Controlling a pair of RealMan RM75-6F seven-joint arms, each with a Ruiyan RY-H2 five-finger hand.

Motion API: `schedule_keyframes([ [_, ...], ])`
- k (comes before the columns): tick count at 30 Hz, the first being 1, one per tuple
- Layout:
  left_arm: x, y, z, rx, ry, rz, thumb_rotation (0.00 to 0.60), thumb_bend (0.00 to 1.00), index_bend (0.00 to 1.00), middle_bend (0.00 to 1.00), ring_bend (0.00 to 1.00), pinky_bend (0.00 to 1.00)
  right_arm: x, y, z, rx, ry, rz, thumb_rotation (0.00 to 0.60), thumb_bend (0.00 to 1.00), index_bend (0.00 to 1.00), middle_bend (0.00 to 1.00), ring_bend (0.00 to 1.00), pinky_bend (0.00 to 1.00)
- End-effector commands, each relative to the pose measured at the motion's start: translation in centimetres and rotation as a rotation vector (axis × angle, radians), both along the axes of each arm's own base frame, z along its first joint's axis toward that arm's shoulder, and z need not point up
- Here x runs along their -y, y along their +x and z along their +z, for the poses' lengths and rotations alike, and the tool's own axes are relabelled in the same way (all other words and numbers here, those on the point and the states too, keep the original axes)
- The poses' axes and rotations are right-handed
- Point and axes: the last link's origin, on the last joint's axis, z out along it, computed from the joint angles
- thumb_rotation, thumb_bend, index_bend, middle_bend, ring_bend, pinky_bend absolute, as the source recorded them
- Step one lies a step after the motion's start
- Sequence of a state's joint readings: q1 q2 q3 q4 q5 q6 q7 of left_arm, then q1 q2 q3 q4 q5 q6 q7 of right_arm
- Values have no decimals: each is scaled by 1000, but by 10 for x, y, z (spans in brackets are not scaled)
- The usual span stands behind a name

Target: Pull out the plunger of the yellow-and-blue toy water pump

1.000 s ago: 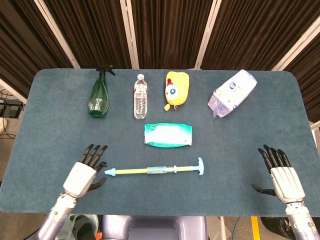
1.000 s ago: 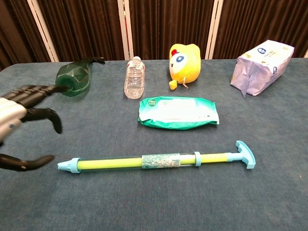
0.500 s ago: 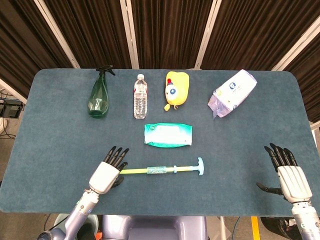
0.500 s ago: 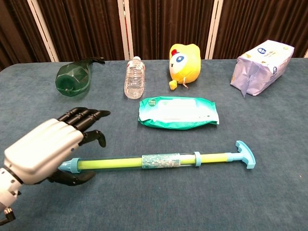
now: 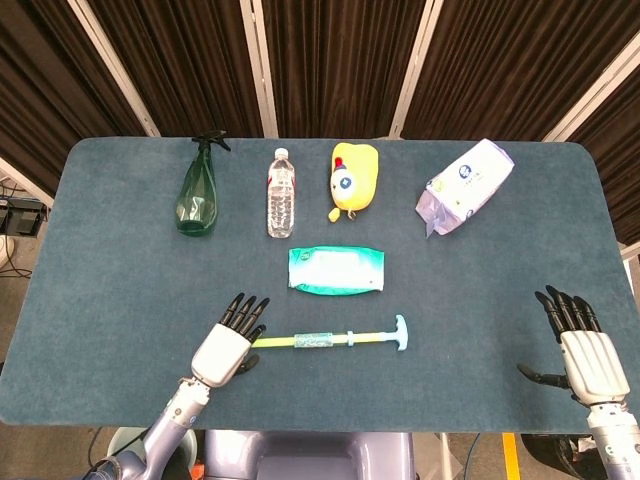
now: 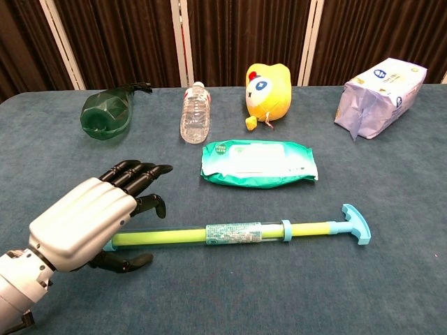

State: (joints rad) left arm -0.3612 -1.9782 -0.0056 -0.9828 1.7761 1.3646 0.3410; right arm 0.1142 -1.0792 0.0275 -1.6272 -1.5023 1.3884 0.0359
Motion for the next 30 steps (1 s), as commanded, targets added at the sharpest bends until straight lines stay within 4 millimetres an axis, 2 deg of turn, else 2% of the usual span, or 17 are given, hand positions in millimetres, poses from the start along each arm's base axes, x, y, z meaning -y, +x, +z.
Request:
schedule_keyframes([
  [1,-3,-3,1,-2,13,6,600,232,390,20,0,0,0,0,0,-3,0,-2,600,0,0,0,0,0],
  [11,-14,-15,0,-31,23,63,600,272,442,43,0,0,2,-2,0,-10,-15,-14,600,0,0,0,0,0],
  [16,-15,-14,-2,-31,24,57,600,272,484,71,0,0,1,-2,0,-14,-12,-16,600,0,0,0,0,0],
  [21,-16,-14,-3,-29,31,67,600,277,544,153,0,0,2,-3,0,-16,-12,-20,600,0,0,0,0,0],
  [26,-13,-12,-4,-20,29,56,600,281,593,172,0,0,1,-3,-1,-17,-14,-18,600,0,0,0,0,0],
  [30,-12,-11,-3,-14,35,48,600,348,643,196,6,0,1,-3,-2,-22,-7,-19,600,0,0,0,0,0],
])
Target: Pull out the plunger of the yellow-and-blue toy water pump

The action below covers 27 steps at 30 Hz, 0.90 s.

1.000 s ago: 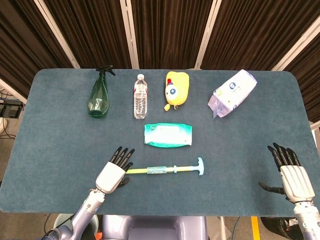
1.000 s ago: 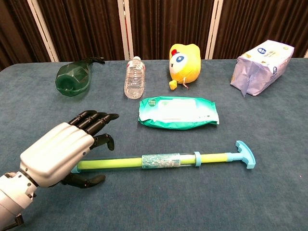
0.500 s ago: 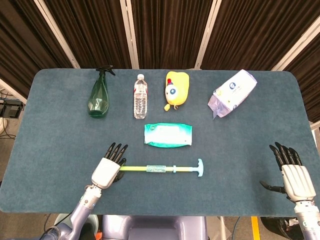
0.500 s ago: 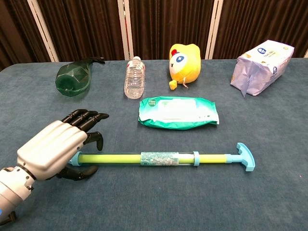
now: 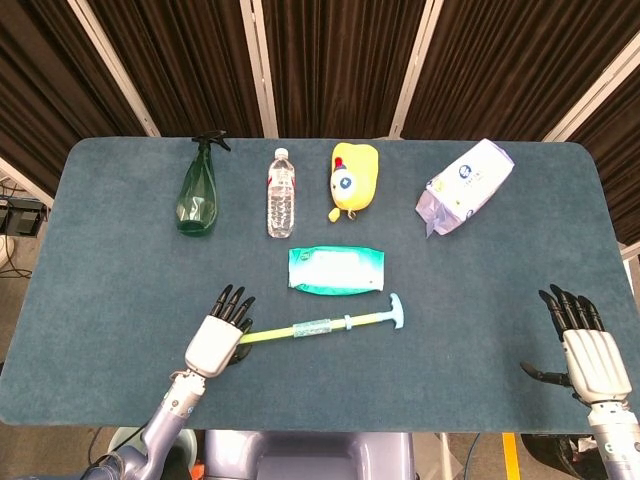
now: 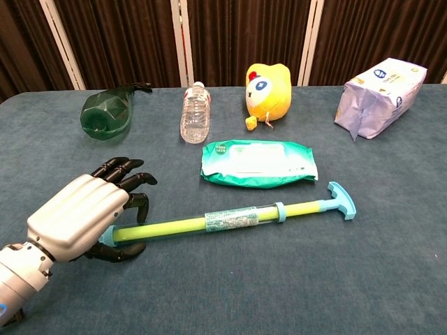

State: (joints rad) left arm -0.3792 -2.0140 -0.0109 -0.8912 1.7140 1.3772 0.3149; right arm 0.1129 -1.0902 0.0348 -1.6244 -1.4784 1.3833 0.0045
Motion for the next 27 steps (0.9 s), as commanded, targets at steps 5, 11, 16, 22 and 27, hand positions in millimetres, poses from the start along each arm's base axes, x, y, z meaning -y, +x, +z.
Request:
schedule_keyframes([
  [5,1,-1,5,9,22,1,600,425,685,229,20,0,0,-1,-6,-7,28,2,600,57,28,0,0,0],
  [11,0,-8,10,-5,23,13,600,437,707,268,53,0,-4,6,-23,-24,110,58,600,141,247,0,0,0],
  [16,-5,-13,15,-7,16,18,600,429,707,268,53,0,-14,15,-50,-51,172,139,600,173,408,0,0,0],
  [22,-9,-16,14,-18,-1,23,600,427,710,268,53,0,-11,38,-82,-48,153,237,600,225,534,0,0,0],
  [27,-10,-11,10,-11,-12,5,600,425,716,266,53,0,0,57,-116,-89,205,306,600,231,537,0,0,0],
])
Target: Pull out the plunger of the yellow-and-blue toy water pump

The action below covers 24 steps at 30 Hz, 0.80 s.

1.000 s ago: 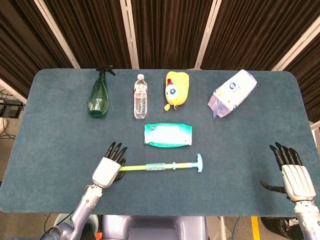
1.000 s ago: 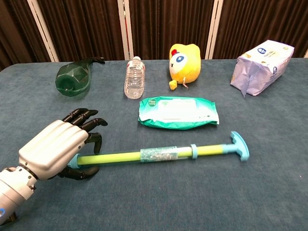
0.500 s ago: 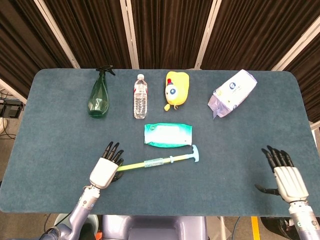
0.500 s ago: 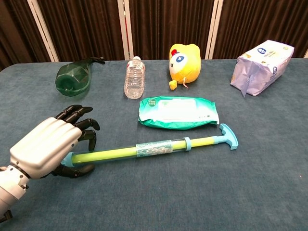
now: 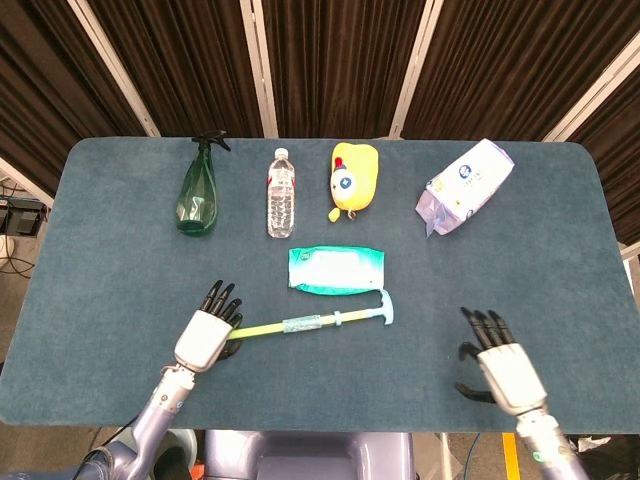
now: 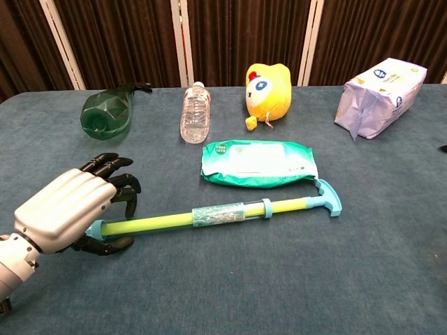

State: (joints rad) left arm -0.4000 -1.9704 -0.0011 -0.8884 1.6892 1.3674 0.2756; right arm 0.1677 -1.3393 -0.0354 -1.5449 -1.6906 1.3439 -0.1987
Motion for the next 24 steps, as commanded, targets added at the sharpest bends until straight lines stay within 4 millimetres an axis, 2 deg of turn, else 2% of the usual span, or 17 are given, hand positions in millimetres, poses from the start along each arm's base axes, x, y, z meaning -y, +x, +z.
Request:
schedule_keyframes([
  [1,0,2,-1,6,-2,-9,600,425,716,266,53,0,10,14,-23,-34,28,61,600,232,536,0,0,0],
  [7,6,5,-2,12,-8,-33,600,420,716,263,53,0,32,30,-41,-12,37,95,600,231,488,0,0,0],
  [14,7,7,2,24,7,-35,600,416,716,263,53,0,55,39,-53,11,23,115,600,230,450,0,0,0],
  [24,7,11,0,13,2,-46,600,412,716,263,53,0,71,42,-77,8,74,127,600,231,440,0,0,0],
])
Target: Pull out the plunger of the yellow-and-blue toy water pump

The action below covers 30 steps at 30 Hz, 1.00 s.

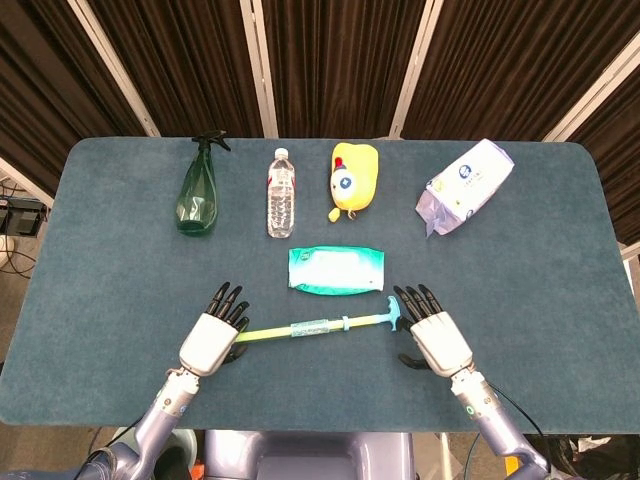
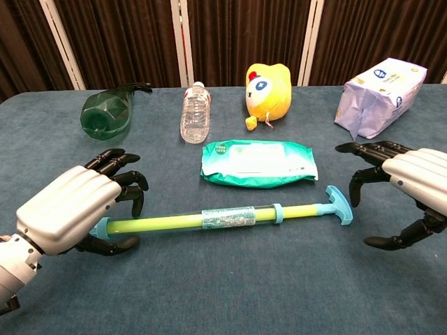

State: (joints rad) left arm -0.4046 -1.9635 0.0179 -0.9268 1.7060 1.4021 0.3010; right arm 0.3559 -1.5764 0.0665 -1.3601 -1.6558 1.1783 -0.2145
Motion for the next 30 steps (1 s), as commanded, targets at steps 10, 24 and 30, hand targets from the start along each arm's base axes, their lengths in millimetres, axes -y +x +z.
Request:
schedule_keyframes([
  [10,3,3,-11,-10,-36,2,600,409,716,262,53,0,18,11,-26,49,34,20,600,232,437,0,0,0],
  [24,5,8,-13,-14,-35,-21,600,409,716,262,53,0,39,15,-39,50,64,16,600,277,421,0,0,0],
  [30,5,9,-11,-17,-27,-27,600,408,716,261,53,0,44,7,-41,28,74,2,600,306,419,0,0,0],
])
